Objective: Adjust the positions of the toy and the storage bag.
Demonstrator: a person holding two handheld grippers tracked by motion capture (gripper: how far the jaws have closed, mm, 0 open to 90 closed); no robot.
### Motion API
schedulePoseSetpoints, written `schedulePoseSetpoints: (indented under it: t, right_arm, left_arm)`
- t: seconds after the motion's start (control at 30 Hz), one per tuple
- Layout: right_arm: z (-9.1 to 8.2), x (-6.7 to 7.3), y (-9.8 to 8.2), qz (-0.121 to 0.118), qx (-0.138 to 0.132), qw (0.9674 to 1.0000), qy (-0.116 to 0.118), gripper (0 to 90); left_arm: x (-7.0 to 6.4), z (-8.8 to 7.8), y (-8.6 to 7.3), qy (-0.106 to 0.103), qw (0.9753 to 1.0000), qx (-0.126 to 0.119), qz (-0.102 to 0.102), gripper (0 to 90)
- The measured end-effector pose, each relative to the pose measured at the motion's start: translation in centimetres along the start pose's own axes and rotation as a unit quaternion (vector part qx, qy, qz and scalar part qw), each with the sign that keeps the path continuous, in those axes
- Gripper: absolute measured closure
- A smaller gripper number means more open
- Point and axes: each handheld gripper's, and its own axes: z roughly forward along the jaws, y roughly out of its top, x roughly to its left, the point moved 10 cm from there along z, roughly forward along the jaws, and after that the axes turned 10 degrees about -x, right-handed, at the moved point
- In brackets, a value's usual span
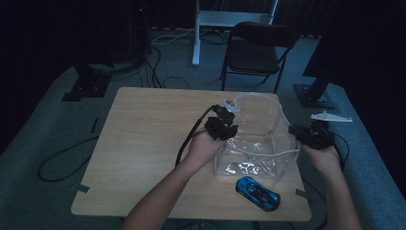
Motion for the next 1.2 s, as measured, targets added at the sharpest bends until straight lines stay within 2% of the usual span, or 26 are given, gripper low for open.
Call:
schedulePoseSetpoints:
  t: [0.03, 0.1, 0.17, 0.2, 0.23, 0.3, 0.37, 0.53, 0.63, 0.73, 0.77, 0.83, 0.9, 1.03, 1.07, 1.13, 1.2]
  right_arm:
    - [0.0, 0.2, 0.0, 0.001, -0.005, 1.0000, 0.006, 48.7]
    - [-0.4, 0.8, 0.4, 0.003, -0.034, 0.9991, 0.026, 30.4]
    - [-0.8, 1.4, 0.9, 0.017, -0.066, 0.9964, 0.049, 14.3]
    - [-1.1, 1.7, 1.0, 0.021, -0.079, 0.9950, 0.057, 12.4]
    - [-1.5, 2.0, 1.3, 0.025, -0.096, 0.9931, 0.064, 11.1]
    - [-2.2, 2.3, 1.6, 0.025, -0.118, 0.9909, 0.060, 10.7]
    - [-3.0, 2.8, 1.9, 0.026, -0.137, 0.9878, 0.070, 10.7]
    - [-4.6, 4.6, 1.4, 0.007, -0.144, 0.9854, 0.091, 10.8]
    - [-5.6, 5.5, 0.9, -0.011, -0.150, 0.9838, 0.097, 10.7]
    - [-6.6, 6.2, 0.3, -0.014, -0.159, 0.9818, 0.103, 10.7]
    - [-6.9, 6.4, 0.0, -0.015, -0.162, 0.9812, 0.104, 10.8]
    - [-7.5, 6.8, -0.6, -0.018, -0.164, 0.9807, 0.105, 10.8]
    - [-8.0, 7.0, -1.2, -0.019, -0.167, 0.9803, 0.103, 10.8]
    - [-8.6, 7.6, -2.9, -0.029, -0.159, 0.9817, 0.101, 10.7]
    - [-8.7, 7.6, -3.3, -0.032, -0.157, 0.9827, 0.092, 10.8]
    - [-8.9, 7.9, -4.3, -0.032, -0.154, 0.9826, 0.099, 10.8]
    - [-9.0, 8.1, -5.4, -0.032, -0.147, 0.9839, 0.097, 10.7]
  left_arm:
    - [0.1, -0.1, 0.2, -0.002, 0.9999, -0.012, -0.006, 55.2]
    - [0.1, -0.5, 0.7, -0.018, 0.9989, -0.036, -0.023, 37.5]
    - [0.3, -1.1, 1.2, -0.021, 0.9976, -0.059, -0.029, 23.8]
    - [0.4, -1.5, 1.5, -0.021, 0.9965, -0.074, -0.033, 18.1]
    - [0.6, -1.9, 1.7, -0.021, 0.9956, -0.085, -0.033, 16.7]
    - [1.0, -2.6, 2.1, -0.019, 0.9937, -0.107, -0.030, 16.2]
    - [1.5, -3.4, 2.0, -0.019, 0.9928, -0.115, -0.027, 9.1]
    - [3.1, -5.4, 1.3, -0.012, 0.9901, -0.139, -0.008, 9.1]
    - [4.2, -6.9, 0.2, -0.002, 0.9868, -0.161, 0.010, 9.1]
    - [5.3, -8.2, -1.3, 0.012, 0.9832, -0.181, 0.023, 9.1]
    - [5.6, -8.6, -1.8, 0.016, 0.9819, -0.187, 0.022, 9.1]
    - [6.2, -9.3, -2.9, 0.021, 0.9818, -0.187, 0.022, 9.1]
    - [6.8, -9.9, -3.7, 0.028, 0.9805, -0.194, 0.019, 9.2]
    - [8.3, -11.2, -6.0, 0.046, 0.9799, -0.194, 0.009, 9.2]
    - [8.7, -11.5, -6.6, 0.049, 0.9801, -0.192, 0.006, 9.2]
    - [9.5, -11.9, -7.9, 0.057, 0.9802, -0.190, -0.003, 9.2]
    - [10.3, -12.4, -9.3, 0.065, 0.9795, -0.190, -0.009, 9.2]
